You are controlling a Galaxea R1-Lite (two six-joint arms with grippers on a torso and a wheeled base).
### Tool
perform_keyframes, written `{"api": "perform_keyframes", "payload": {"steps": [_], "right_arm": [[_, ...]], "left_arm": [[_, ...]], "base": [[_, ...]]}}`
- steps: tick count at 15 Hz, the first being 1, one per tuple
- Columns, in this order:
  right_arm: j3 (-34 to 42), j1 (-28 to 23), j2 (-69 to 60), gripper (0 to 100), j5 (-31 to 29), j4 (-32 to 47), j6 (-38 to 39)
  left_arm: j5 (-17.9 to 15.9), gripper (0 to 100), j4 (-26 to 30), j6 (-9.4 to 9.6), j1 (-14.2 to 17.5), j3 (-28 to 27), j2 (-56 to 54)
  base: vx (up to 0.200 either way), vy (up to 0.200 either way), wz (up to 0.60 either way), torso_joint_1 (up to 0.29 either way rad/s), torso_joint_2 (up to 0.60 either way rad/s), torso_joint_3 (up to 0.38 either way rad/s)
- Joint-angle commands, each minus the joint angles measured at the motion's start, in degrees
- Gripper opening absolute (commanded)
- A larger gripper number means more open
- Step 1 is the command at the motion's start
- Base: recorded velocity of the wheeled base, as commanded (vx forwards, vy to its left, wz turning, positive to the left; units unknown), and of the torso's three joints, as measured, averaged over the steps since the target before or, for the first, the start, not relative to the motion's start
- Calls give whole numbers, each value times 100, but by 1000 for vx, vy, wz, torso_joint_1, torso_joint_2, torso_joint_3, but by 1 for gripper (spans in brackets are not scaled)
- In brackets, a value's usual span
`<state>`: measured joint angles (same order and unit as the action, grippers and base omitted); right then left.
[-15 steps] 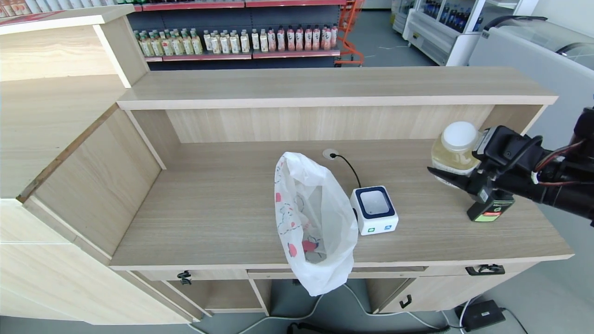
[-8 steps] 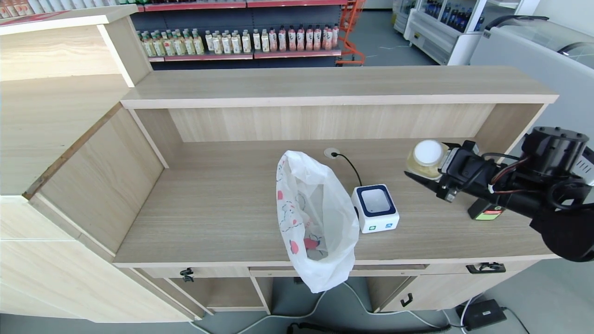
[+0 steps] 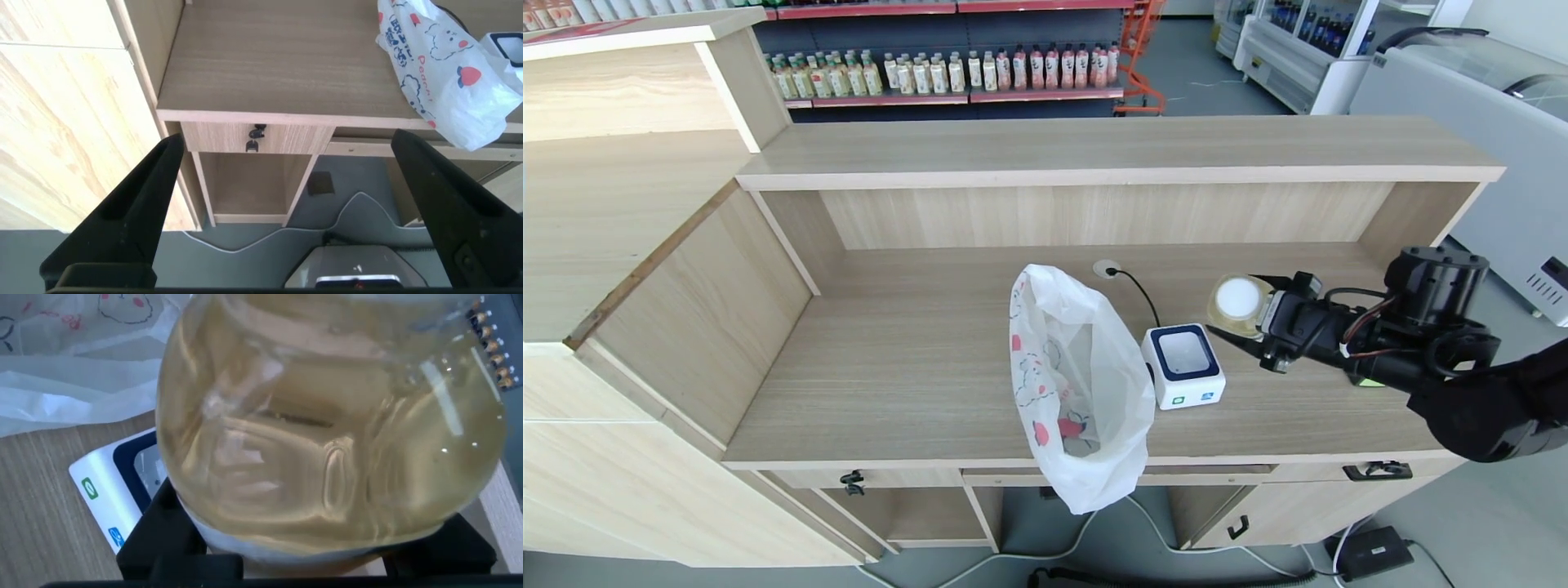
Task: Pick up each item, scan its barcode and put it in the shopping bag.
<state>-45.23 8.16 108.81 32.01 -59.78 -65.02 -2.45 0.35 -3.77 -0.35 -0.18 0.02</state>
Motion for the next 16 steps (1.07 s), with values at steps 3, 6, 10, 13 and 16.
{"api": "perform_keyframes", "payload": {"steps": [3,6,10,13,16], "right_arm": [[-179,2,140,0,-2,2,-239],[-179,11,184,0,24,2,-344],[-171,-7,360,0,402,-218,-590],[-135,-7,465,0,481,-367,-590],[-65,-7,465,0,508,-367,-608]], "left_arm": [[-1,100,0,-1,0,1,-2],[-1,100,0,-1,0,1,-2],[-1,100,0,-1,0,1,-2],[-1,100,0,-1,0,1,-2],[-1,100,0,-1,0,1,-2]], "base": [[0,0,0,0,0,0],[0,0,0,0,0,0],[0,0,0,0,0,0],[0,0,0,0,0,0],[0,0,0,0,0,0]]}}
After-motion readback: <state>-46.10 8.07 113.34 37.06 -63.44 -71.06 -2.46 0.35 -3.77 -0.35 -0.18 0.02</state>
